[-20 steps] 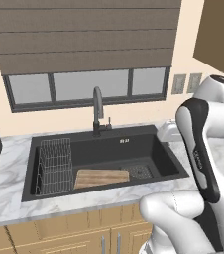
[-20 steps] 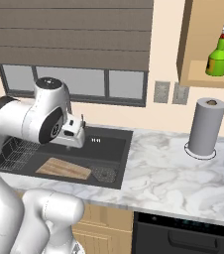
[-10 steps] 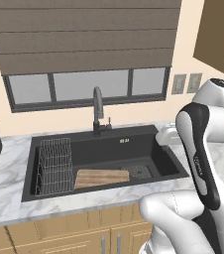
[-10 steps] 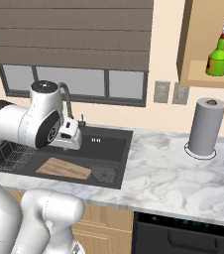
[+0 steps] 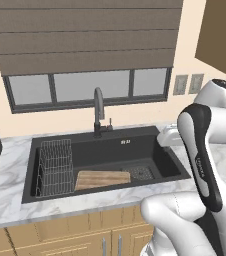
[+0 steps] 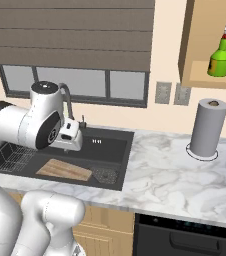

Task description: Move the cutting board and knife to the sink. Then move spray from the cabinet to the counter.

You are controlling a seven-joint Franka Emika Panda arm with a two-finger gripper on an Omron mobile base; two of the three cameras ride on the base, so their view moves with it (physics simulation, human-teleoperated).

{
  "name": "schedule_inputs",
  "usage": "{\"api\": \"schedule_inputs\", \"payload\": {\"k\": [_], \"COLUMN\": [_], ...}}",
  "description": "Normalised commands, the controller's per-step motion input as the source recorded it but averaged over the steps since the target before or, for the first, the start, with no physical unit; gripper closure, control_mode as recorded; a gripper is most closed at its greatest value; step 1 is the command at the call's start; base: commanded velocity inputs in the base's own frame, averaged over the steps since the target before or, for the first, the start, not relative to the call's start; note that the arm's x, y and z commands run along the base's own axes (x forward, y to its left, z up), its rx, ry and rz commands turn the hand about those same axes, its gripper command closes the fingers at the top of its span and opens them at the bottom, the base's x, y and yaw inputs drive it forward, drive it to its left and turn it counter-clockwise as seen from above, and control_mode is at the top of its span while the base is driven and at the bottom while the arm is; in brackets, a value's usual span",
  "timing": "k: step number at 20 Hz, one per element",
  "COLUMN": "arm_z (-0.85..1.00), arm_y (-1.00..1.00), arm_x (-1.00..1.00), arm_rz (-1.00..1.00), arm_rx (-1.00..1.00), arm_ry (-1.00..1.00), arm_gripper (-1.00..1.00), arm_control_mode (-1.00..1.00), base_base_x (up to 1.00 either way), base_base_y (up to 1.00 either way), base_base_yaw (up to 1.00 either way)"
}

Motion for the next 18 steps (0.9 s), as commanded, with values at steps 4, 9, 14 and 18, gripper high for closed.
{"api": "schedule_inputs", "payload": {"k": [4,9,14,18], "arm_z": [0.0,0.0,0.0,0.0], "arm_y": [0.0,0.0,0.0,0.0], "arm_x": [0.0,-0.01,0.0,0.0], "arm_rz": [0.0,0.0,0.0,0.0], "arm_rx": [0.0,0.0,0.0,0.0], "arm_ry": [0.0,0.0,0.0,0.0], "arm_gripper": [-1.0,-1.0,-1.0,-1.0], "arm_control_mode": [-1.0,1.0,1.0,1.0], "base_base_x": [0.0,-0.68,-0.8,-0.05], "base_base_y": [0.0,0.41,0.7,0.29], "base_base_yaw": [0.0,0.11,0.32,0.32]}}
